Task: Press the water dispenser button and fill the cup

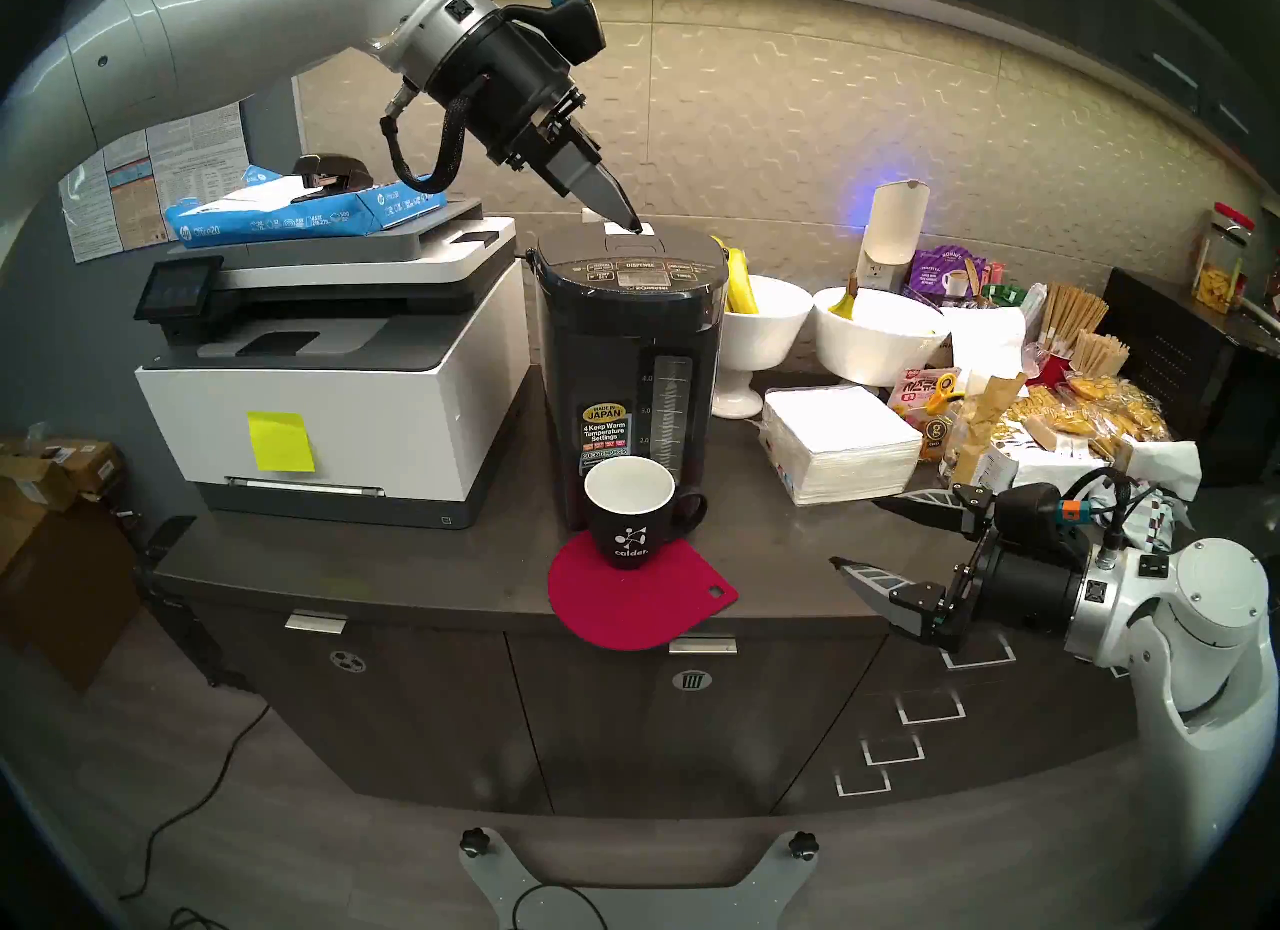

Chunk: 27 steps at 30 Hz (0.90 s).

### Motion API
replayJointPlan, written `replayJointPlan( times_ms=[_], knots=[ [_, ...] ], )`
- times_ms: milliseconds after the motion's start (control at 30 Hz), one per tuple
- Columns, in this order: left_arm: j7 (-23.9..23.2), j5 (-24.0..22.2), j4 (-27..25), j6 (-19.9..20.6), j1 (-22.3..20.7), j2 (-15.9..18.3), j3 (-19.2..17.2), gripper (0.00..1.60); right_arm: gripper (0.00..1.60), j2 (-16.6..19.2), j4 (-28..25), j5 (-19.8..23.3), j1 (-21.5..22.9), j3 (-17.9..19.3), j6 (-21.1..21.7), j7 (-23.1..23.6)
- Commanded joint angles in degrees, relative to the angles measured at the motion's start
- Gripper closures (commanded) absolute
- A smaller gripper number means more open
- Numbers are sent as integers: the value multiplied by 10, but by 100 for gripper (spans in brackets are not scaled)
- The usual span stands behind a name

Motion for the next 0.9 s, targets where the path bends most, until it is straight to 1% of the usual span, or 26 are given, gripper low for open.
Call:
replayJointPlan(
  times_ms=[0, 133, 167, 200, 233, 267, 300, 333, 367, 467, 500, 533, 700, 867],
  knots=[
    [-62, -8, 20, -14, -32, -17, 12, 160, 0, 0, -7, 0, 1, 0, 0, 0],
    [-74, -9, 32, -23, -36, -26, 25, 160, 0, 0, -7, 0, 1, 0, 0, 0],
    [-62, -14, 29, -24, -37, -25, 28, 160, 0, 0, -7, 0, 1, 0, 0, 0],
    [-77, -9, 38, -26, -38, -30, 31, 160, 0, 0, -7, 0, 1, 0, 0, 0],
    [-75, -12, 40, -28, -39, -31, 35, 160, 0, 0, -7, 0, 1, 0, 0, 0],
    [-82, -9, 46, -30, -39, -34, 36, 160, 0, 0, -7, 0, 1, 0, 0, 0],
    [-75, -13, 46, -32, -40, -35, 39, 160, 0, 0, -7, 0, 1, 0, 0, 0],
    [-91, -6, 56, -36, -39, -40, 40, 160, 0, 0, -7, 0, 1, 0, 0, 0],
    [-76, -15, 52, -37, -41, -39, 43, 160, 0, 0, -7, 0, 1, 0, 0, 0],
    [-98, -8, 70, -47, -36, -48, 43, 160, 0, 0, -7, 0, 1, 0, 0, 0],
    [-87, -15, 67, -49, -37, -47, 46, 160, 0, 0, -7, 0, 1, 0, 0, 0],
    [-97, -12, 74, -52, -34, -50, 44, 160, 0, 0, -7, 0, 1, 0, 0, 0],
    [-99, -20, 84, -62, -25, -54, 44, 160, 0, 0, -7, 0, 1, 0, 0, 0],
    [-93, -24, 84, -68, -13, -56, 49, 160, 0, 0, -7, 0, 1, 0, 0, 0]
  ],
)
